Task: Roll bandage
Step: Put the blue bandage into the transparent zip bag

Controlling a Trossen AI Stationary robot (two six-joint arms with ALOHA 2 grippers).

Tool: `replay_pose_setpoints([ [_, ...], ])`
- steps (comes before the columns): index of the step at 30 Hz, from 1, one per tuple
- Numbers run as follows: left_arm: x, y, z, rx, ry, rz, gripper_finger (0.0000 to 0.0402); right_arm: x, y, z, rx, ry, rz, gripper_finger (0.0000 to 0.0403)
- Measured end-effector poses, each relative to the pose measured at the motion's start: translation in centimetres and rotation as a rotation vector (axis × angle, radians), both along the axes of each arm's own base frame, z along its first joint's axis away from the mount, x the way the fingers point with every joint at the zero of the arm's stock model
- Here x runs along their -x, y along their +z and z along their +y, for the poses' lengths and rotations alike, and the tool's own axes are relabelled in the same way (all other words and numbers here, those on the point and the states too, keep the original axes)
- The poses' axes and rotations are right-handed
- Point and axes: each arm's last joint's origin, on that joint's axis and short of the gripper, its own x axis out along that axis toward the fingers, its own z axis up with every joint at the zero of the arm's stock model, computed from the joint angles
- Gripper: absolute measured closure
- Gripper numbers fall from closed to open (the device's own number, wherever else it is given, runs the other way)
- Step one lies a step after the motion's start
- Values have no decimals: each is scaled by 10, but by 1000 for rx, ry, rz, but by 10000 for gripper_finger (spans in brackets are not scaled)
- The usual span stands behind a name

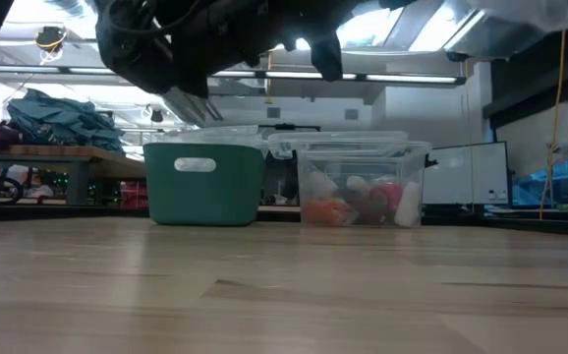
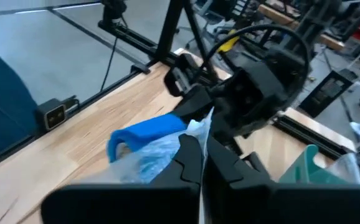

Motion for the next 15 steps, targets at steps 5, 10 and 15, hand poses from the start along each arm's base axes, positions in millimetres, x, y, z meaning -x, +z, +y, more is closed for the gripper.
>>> replay_pose_setpoints([
  [5,0,1,-2,-1,-14,-3,400,1,-4,-2,22,-53,34,402],
  [10,0,1,-1,6,-16,1,400,1,-6,-2,30,-60,62,402],
  [15,0,3,-1,16,-18,-15,400,1,-6,-2,29,-61,62,402],
])
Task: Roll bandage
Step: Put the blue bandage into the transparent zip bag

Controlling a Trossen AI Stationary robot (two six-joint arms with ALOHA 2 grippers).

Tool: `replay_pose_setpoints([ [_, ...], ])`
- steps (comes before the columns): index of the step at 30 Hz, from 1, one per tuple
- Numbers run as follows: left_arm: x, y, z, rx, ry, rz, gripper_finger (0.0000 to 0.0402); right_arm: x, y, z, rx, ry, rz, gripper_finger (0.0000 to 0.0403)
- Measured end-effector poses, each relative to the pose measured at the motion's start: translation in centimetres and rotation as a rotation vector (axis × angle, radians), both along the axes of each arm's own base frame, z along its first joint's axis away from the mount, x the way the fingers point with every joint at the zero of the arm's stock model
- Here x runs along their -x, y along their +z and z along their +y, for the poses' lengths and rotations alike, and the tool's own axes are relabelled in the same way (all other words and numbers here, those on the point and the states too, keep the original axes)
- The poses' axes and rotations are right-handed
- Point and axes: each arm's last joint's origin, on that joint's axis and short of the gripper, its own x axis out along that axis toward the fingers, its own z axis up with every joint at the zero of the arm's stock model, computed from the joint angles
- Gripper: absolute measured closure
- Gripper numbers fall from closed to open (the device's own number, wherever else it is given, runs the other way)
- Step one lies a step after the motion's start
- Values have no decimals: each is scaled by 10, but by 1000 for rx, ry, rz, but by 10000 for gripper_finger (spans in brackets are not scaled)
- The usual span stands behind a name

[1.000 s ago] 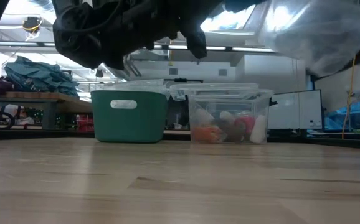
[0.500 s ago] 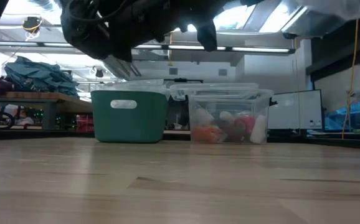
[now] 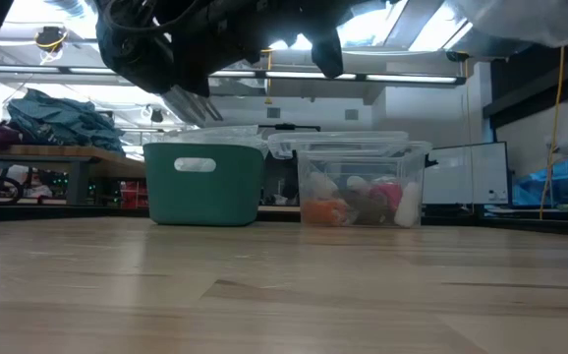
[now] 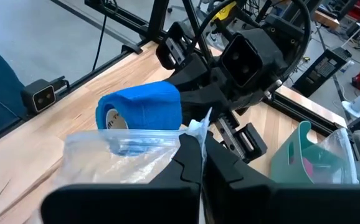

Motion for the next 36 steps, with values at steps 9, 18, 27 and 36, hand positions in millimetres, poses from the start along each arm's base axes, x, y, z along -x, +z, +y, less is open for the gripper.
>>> replay_pose_setpoints([
  [9,1,0,-2,45,-99,39,400,0,-1,0,2,0,8,402],
  [18,2,-2,-4,71,-163,85,400,0,-1,0,2,0,8,402],
  [27,1,-1,4,74,-145,75,400,4,0,2,-35,94,28,402],
  [36,0,-1,9,77,-132,68,400,24,6,-3,-52,81,45,402],
])
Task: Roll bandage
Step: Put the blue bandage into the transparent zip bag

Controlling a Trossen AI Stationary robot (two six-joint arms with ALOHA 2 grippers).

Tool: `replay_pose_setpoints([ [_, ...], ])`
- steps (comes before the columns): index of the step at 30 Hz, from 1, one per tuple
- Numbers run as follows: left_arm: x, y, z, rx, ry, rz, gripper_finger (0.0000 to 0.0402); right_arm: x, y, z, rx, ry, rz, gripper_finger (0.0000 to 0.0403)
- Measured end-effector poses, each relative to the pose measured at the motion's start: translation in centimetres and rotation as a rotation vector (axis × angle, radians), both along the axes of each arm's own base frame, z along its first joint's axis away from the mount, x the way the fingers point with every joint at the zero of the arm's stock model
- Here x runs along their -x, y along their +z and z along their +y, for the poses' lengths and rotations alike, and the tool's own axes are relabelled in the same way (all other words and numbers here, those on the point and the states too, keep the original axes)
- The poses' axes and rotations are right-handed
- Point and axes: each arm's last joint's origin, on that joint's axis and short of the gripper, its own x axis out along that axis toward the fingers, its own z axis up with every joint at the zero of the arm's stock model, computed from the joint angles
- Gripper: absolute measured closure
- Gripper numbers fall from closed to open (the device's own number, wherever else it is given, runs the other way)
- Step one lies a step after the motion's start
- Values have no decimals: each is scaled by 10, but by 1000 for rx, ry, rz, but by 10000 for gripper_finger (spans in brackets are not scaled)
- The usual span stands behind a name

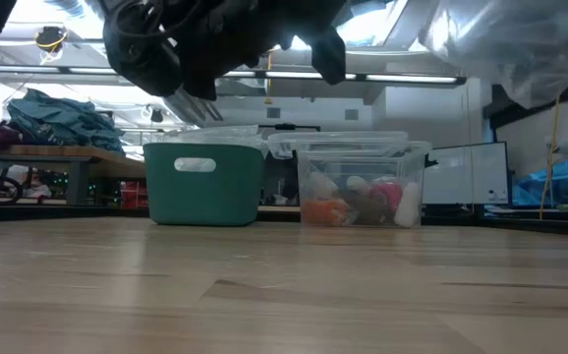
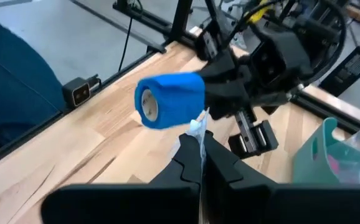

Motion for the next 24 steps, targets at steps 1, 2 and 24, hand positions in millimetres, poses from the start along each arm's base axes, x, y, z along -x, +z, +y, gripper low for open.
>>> replay_pose_setpoints([
  [1,0,0,1,-6,4,-5,400,1,2,0,-4,0,-14,402],
  [2,0,0,1,-9,7,-7,400,2,3,-1,-6,0,-25,402],
  [24,0,7,13,-7,42,-82,400,4,3,-1,-7,7,-19,402],
])
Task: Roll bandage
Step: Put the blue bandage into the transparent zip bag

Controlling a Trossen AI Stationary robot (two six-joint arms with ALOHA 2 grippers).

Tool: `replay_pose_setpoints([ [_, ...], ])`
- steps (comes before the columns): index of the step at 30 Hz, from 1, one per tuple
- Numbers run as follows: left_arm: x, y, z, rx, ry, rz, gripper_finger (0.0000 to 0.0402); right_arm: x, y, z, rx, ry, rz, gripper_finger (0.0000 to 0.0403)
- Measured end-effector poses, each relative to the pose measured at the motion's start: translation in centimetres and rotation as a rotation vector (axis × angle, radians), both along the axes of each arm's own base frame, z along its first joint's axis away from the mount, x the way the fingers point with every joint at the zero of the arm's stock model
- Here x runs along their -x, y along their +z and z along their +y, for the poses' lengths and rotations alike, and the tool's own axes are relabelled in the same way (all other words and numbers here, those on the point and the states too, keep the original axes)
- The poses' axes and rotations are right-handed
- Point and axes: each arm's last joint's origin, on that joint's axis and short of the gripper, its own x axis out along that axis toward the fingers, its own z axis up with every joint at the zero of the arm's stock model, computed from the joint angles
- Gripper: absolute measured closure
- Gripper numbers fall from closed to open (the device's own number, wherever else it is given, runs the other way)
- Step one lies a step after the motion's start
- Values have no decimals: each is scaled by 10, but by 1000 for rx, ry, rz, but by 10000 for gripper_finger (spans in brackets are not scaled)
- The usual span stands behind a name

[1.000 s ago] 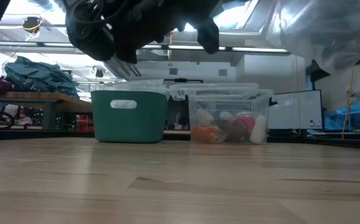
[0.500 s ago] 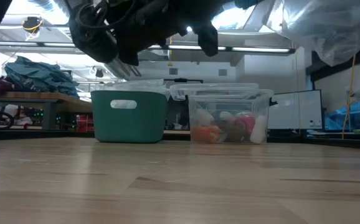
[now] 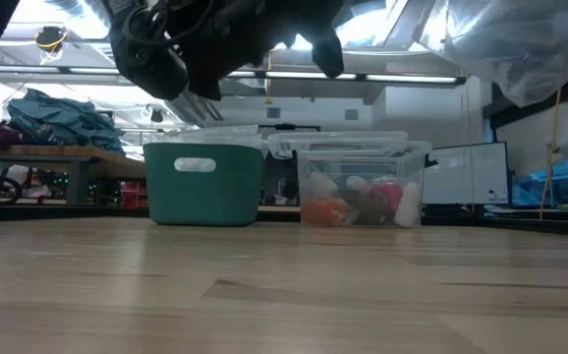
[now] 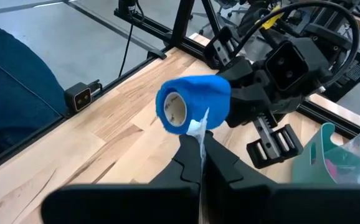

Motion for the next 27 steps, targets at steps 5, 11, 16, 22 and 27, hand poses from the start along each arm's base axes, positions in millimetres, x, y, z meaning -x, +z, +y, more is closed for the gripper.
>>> replay_pose_setpoints([
  [5,-2,-5,1,-48,18,28,400,0,0,0,0,0,-1,402],
  [11,-2,-7,1,-45,17,52,400,0,0,0,0,0,-2,402],
  [16,-3,-9,1,-47,17,78,400,0,1,0,1,-8,-8,402],
  [22,-3,-9,1,-54,19,74,400,-2,2,0,-2,-9,-24,402],
  [27,-5,-6,1,-50,17,63,400,-4,6,1,-12,-10,-65,402],
])
